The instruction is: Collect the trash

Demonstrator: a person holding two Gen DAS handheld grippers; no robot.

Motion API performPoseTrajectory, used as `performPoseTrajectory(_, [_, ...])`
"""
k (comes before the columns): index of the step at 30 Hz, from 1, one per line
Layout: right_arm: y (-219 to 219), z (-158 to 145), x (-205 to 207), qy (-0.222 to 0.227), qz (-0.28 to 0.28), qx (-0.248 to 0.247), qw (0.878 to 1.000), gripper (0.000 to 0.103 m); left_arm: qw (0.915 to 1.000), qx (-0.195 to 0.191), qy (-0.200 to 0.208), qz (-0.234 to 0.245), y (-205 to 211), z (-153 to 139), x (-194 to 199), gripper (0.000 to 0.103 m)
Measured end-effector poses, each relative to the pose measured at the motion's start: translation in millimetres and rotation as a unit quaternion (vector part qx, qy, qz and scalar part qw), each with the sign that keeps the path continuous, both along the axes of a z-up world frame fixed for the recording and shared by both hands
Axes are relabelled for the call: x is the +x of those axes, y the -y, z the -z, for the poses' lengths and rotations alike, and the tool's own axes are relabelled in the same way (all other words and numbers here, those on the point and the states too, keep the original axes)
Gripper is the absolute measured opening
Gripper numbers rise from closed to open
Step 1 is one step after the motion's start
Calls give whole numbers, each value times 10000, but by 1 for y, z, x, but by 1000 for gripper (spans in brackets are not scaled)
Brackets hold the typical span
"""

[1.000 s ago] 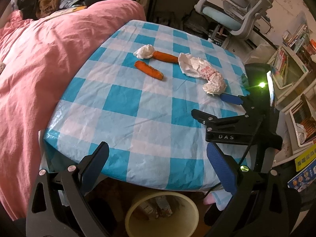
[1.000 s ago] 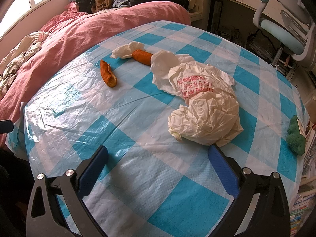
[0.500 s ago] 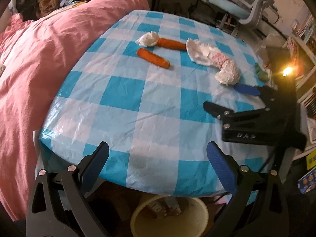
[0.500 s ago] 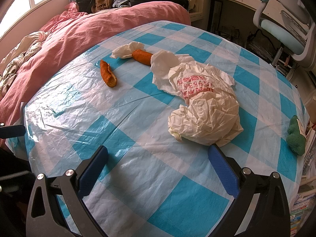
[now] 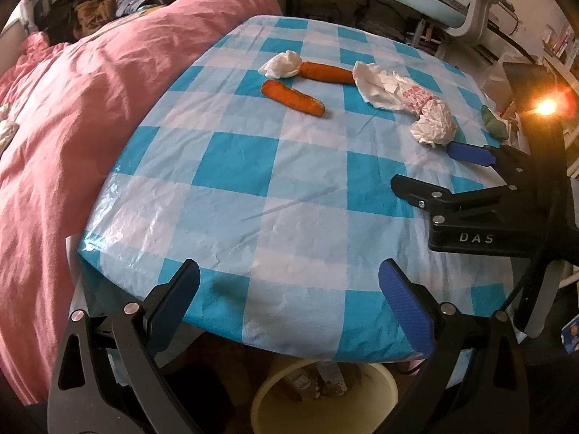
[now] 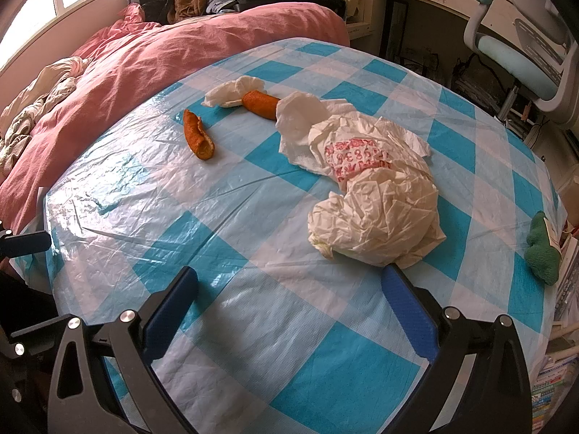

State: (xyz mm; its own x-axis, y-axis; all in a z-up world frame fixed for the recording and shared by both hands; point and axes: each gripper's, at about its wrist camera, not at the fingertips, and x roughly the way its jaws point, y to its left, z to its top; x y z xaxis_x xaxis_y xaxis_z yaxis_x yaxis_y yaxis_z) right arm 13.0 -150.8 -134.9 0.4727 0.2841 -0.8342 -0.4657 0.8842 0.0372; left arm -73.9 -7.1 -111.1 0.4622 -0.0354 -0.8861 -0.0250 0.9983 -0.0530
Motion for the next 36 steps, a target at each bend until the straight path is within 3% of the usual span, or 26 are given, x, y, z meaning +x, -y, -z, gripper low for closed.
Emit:
performPoseTrajectory(28, [0, 0, -1, -1, -1, 1, 10000, 97, 9998, -49, 181, -4, 2, -9, 3, 96])
performPoseTrajectory(36, [0, 0, -1, -2, -1, 1, 10000, 97, 9984, -477, 259, -134, -16, -21, 10, 95])
